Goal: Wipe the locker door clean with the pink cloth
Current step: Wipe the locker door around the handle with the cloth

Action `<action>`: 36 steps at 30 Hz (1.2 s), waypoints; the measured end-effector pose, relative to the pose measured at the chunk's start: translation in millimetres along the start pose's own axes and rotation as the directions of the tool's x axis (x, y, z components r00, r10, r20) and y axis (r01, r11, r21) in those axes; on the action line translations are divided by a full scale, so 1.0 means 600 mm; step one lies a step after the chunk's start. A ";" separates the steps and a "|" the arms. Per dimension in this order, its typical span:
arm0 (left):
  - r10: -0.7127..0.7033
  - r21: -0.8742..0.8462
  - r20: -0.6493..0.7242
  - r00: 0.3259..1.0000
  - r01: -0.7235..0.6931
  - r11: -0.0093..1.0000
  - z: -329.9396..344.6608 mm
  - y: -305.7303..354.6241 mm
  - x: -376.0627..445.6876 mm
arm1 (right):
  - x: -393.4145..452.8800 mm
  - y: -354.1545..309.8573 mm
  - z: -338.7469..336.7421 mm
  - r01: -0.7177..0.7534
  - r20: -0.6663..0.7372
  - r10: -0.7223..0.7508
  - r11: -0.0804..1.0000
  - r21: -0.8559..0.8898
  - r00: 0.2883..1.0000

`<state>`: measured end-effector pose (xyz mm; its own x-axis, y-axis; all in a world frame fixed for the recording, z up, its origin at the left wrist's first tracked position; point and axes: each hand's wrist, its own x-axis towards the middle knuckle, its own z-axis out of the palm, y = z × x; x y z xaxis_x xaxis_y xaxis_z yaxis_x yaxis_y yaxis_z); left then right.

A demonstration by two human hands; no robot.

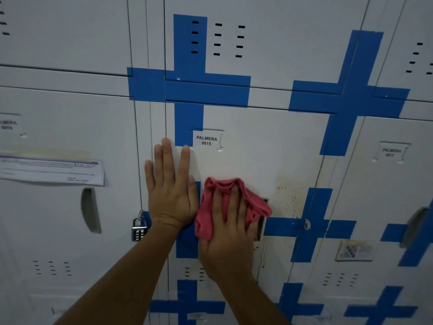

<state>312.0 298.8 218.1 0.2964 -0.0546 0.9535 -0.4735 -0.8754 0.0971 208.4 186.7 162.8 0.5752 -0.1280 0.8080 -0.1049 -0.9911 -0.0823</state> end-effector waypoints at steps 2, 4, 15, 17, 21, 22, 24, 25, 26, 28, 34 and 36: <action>-0.006 0.003 0.000 1.000 0.006 1.000 0.001 -0.001 0.001 | 0.038 -0.016 -0.008 -0.059 0.006 0.059 0.998 0.030 0.998; -0.004 0.009 -0.007 1.000 0.004 1.000 0.002 -0.001 0.001 | 0.043 -0.019 -0.008 -0.040 0.051 0.038 0.998 0.038 0.998; 0.010 -0.027 -0.031 0.999 -0.011 1.000 -0.001 0.000 0.000 | -0.018 0.042 0.020 0.042 0.138 -0.047 0.998 0.042 0.989; 0.006 -0.030 -0.030 1.000 -0.007 1.000 -0.001 0.000 0.000 | 0.000 0.037 0.008 -0.027 0.091 0.021 0.997 0.071 0.996; 0.012 -0.021 -0.038 0.999 -0.012 1.000 -0.002 -0.001 0.000 | 0.033 0.010 -0.011 -0.126 0.024 0.124 0.983 0.136 0.992; 0.011 -0.019 -0.037 0.999 -0.012 1.000 -0.002 -0.001 0.001 | 0.035 0.003 -0.015 -0.138 0.037 0.135 0.980 0.141 0.990; 0.006 -0.020 -0.035 0.999 -0.007 1.000 -0.002 -0.001 0.000 | 0.032 -0.004 -0.011 -0.137 0.068 0.129 0.981 0.137 0.989; 0.003 -0.020 -0.033 0.999 -0.004 1.000 -0.002 0.000 0.000 | 0.024 -0.001 -0.005 -0.130 0.087 0.120 0.984 0.121 0.989; 0.001 -0.021 -0.031 1.000 -0.002 1.000 -0.003 0.001 -0.001 | 0.012 0.004 0.001 -0.115 0.105 0.105 0.989 0.090 0.989; 0.002 -0.027 -0.033 0.999 -0.003 1.000 -0.003 0.001 -0.001 | -0.022 0.019 0.016 -0.049 0.145 0.043 0.998 0.033 0.988; 0.008 -0.036 -0.053 0.999 -0.010 0.999 -0.002 0.001 0.000 | -0.102 0.056 0.072 -0.063 0.325 0.055 0.998 0.015 0.944; 0.008 -0.037 -0.054 0.998 -0.010 0.999 -0.002 0.001 0.000 | -0.090 0.062 0.062 0.035 0.314 -0.030 0.999 -0.010 0.949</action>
<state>310.7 298.6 218.2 0.2472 -0.0351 0.9683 -0.5071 -0.8563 0.0984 203.8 155.3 94.2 0.8039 -0.1038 0.5856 -0.0932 -0.9945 -0.0483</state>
